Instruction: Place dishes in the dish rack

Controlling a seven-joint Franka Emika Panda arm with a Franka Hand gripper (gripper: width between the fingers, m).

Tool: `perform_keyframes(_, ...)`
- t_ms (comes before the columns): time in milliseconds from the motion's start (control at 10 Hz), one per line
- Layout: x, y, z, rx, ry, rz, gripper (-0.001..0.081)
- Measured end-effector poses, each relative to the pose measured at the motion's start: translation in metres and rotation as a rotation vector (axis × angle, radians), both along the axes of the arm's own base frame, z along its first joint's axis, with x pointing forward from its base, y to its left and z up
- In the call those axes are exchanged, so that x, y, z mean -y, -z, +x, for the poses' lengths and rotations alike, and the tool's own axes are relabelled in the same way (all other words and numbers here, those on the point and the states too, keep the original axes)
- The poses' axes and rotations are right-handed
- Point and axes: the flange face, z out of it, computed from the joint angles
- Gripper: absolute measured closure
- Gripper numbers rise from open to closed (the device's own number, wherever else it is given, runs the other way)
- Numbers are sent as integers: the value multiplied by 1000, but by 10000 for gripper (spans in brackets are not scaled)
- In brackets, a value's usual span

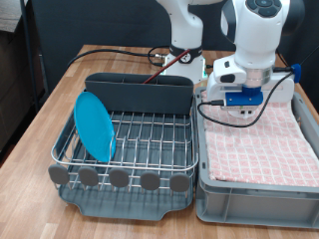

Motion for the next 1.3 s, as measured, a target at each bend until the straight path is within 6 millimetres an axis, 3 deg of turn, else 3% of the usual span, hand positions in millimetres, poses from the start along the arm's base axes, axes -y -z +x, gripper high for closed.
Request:
perform_keyframes(500, 16, -49, 18, 138, 6, -57, 735)
perform_keyframes(900, 46, -104, 39, 360, 39, -99, 735)
perform_keyframes(1300, 51, -109, 44, 430, -7, -123, 735)
